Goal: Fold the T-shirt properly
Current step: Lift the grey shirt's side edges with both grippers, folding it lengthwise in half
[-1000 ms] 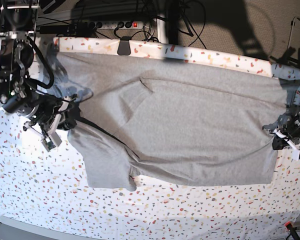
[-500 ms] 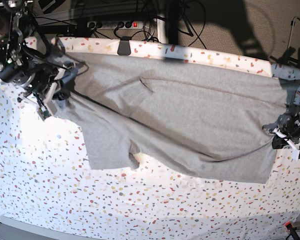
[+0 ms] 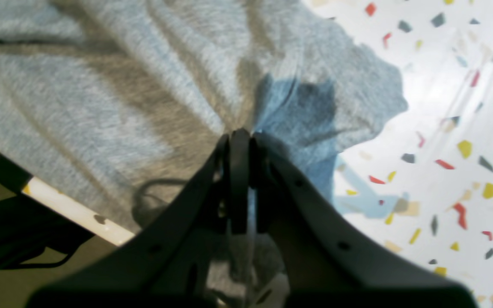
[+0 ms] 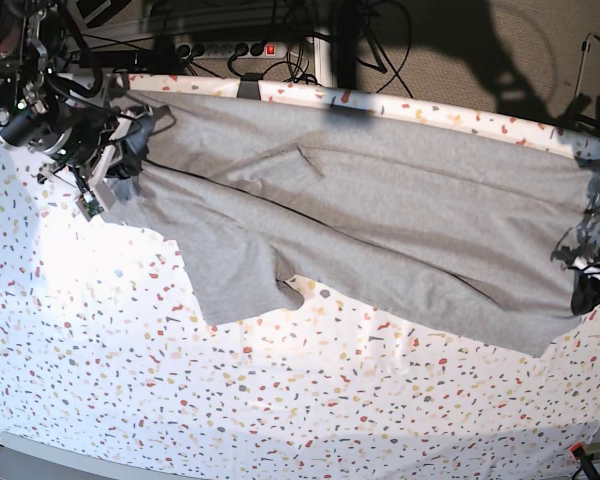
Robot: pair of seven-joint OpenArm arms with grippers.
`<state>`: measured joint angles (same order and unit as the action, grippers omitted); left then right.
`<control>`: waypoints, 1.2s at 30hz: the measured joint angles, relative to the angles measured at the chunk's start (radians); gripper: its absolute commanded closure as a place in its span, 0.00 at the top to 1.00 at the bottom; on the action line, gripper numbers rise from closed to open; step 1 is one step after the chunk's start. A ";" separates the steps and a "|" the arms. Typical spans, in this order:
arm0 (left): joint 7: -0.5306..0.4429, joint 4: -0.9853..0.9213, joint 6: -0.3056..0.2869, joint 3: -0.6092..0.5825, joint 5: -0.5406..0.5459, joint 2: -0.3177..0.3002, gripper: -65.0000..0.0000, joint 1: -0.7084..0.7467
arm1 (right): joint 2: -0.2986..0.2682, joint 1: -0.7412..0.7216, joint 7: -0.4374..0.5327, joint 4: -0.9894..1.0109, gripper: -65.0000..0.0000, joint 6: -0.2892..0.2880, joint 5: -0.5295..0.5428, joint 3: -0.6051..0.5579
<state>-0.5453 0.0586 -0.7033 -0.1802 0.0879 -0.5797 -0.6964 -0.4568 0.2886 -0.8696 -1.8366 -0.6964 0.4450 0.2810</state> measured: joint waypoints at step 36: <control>0.449 0.879 -0.004 0.503 0.268 -0.065 0.00 0.696 | -0.001 0.000 -0.023 -0.013 0.00 0.000 0.002 0.000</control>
<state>-0.0967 0.9375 -0.7074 0.3229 0.3561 -0.6449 -0.0002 -0.4576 0.2886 -0.8928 -1.8500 -0.6968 0.4469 0.2810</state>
